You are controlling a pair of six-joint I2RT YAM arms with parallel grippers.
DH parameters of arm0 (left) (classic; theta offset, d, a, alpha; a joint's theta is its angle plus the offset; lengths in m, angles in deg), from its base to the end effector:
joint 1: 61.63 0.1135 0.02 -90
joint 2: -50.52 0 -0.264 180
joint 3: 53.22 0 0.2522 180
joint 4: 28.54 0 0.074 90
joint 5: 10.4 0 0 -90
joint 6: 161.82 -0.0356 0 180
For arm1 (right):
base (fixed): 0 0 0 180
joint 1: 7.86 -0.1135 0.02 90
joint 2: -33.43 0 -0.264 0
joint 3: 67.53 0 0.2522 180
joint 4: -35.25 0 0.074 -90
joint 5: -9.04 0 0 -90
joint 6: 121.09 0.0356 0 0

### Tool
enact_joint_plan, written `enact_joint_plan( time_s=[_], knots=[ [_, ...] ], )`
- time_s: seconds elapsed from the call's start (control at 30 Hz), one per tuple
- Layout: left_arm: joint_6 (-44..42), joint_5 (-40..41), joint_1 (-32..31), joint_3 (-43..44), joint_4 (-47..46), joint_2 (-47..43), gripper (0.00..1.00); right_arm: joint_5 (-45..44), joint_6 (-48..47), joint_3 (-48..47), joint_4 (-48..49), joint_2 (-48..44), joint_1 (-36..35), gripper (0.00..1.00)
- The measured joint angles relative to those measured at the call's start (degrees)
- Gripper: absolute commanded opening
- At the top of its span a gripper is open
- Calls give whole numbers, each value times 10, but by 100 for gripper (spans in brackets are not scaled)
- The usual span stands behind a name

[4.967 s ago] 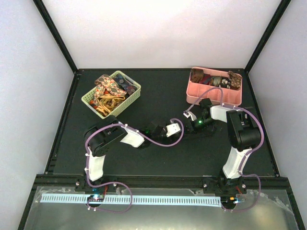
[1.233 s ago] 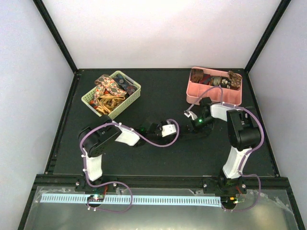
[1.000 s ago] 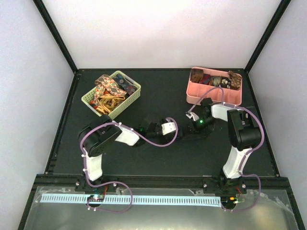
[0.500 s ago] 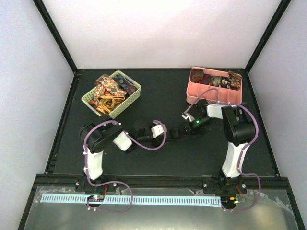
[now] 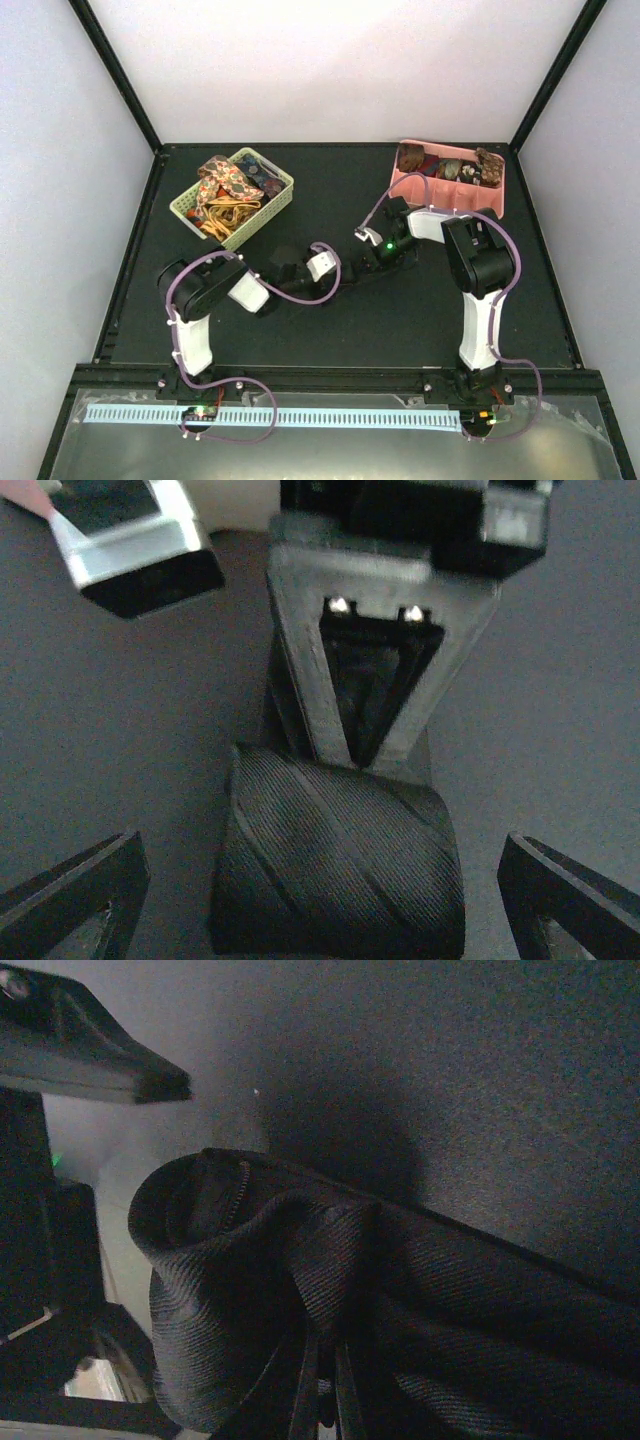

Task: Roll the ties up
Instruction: Roll the tie at the center of the board.

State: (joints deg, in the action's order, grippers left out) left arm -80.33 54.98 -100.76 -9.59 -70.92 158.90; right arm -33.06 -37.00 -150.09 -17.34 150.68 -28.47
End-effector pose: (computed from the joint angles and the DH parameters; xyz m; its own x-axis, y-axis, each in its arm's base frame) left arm 0.2305 -0.2066 0.0954 -0.1629 0.3059 -0.9380 0.9066 0.4214 -0.0200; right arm 0.3210 0.1489 0.1069 -0.9023 -0.4131 -0.1235 -0.3638 0.5757 0.7323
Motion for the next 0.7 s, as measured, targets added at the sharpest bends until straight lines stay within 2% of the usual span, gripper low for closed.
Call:
enact_joint_plan(
  time_s=[0.27, 0.43, 0.7],
  knots=[
    [-35, 73, -41, 14, 52, 20, 98, 0, 0, 0, 0, 0, 0, 2],
    [-49, 74, -49, 48, 96, 24, 83, 2, 0, 0, -2, 0, 0, 2],
    [-51, 98, -53, 99, 142, 41, 69, 9, 0, 17, -26, -30, 1, 2]
  ],
)
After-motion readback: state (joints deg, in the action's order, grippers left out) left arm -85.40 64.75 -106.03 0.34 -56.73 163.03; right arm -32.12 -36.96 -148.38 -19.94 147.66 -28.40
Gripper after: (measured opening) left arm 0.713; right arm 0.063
